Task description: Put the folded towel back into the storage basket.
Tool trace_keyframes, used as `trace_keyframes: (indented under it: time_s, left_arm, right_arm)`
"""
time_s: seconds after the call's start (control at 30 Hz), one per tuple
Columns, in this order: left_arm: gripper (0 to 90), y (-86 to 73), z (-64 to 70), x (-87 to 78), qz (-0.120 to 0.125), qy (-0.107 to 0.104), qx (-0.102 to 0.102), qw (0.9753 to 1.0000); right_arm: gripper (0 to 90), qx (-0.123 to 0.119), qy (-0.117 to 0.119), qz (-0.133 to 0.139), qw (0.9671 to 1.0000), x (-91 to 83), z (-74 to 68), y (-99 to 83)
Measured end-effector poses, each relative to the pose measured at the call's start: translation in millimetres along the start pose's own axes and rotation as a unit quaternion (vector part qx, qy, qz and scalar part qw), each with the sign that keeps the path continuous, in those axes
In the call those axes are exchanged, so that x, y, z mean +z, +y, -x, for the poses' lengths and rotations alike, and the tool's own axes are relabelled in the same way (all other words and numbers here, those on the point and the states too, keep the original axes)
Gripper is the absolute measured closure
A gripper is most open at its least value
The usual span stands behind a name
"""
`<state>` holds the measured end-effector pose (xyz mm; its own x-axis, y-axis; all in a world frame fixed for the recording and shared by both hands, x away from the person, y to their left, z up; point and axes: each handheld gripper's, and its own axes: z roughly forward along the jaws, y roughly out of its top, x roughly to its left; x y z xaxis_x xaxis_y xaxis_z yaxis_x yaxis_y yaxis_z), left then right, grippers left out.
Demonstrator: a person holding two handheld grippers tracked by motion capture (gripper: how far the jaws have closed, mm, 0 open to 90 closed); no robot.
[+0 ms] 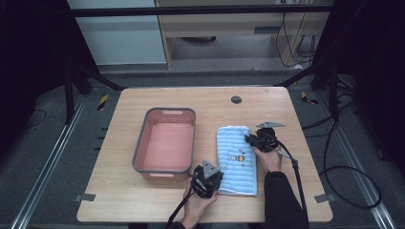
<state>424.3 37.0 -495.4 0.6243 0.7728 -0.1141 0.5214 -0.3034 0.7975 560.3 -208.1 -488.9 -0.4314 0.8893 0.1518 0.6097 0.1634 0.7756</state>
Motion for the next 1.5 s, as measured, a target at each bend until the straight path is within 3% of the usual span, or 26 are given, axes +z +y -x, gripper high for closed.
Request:
trace_keyframes:
  time_s: [0.47,0.73,1.1,1.5]
  left_arm:
    - [86.2,15.0,4.4,-23.6,0.032,-0.017,0.01,0.9993]
    - [86.2,19.3,3.5,-33.6,0.046,-0.024,0.01,0.9986]
    - [86.2,29.0,2.5,-47.6,0.063,-0.03,0.01,0.9975]
    - [86.3,42.3,-0.7,-64.7,0.083,-0.026,0.017,0.9961]
  right_arm:
    - [79.2,-0.014,-0.003,0.055,0.9984,-42.4,-6.4,15.7]
    - [79.2,-0.036,-0.01,0.07,0.9968,-53.6,-15.7,24.7]
    - [79.3,-0.046,-0.016,0.084,0.9953,-67.3,-22.9,33.5]
    - [79.3,-0.046,-0.016,0.117,0.9919,-86.2,-33.5,47.8]
